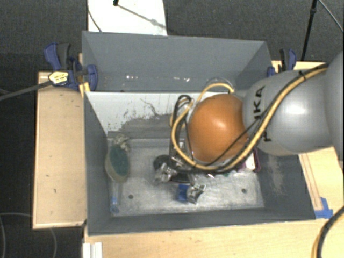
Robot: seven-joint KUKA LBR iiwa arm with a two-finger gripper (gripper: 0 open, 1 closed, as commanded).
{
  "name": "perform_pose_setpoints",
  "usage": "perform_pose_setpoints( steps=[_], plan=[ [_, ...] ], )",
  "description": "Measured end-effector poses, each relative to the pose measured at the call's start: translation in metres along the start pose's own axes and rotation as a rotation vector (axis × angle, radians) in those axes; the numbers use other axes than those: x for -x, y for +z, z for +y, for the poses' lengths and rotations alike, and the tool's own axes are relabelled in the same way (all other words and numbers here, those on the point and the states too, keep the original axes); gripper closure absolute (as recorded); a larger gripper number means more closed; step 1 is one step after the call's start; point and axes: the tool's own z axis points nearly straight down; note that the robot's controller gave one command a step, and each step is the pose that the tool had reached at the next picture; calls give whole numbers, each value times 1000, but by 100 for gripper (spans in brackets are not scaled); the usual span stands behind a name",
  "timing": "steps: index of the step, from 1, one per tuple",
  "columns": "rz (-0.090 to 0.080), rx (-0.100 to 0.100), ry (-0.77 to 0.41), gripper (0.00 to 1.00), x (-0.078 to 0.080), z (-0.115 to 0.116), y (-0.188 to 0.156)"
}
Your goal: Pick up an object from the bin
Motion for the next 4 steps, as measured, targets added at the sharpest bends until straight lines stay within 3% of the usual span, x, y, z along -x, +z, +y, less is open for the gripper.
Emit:
perform_pose_setpoints(
  steps=[1, 2, 3, 4],
  plan=[
    [28, 6, 7, 100, -7, -1, 1],
    [8, -16, 5, 100, 16, 16, -133],
    [20, -5, -321, 100, 3, 14, -119],
    [16, -9, 41, 100, 9, 4, -91]
  ],
)
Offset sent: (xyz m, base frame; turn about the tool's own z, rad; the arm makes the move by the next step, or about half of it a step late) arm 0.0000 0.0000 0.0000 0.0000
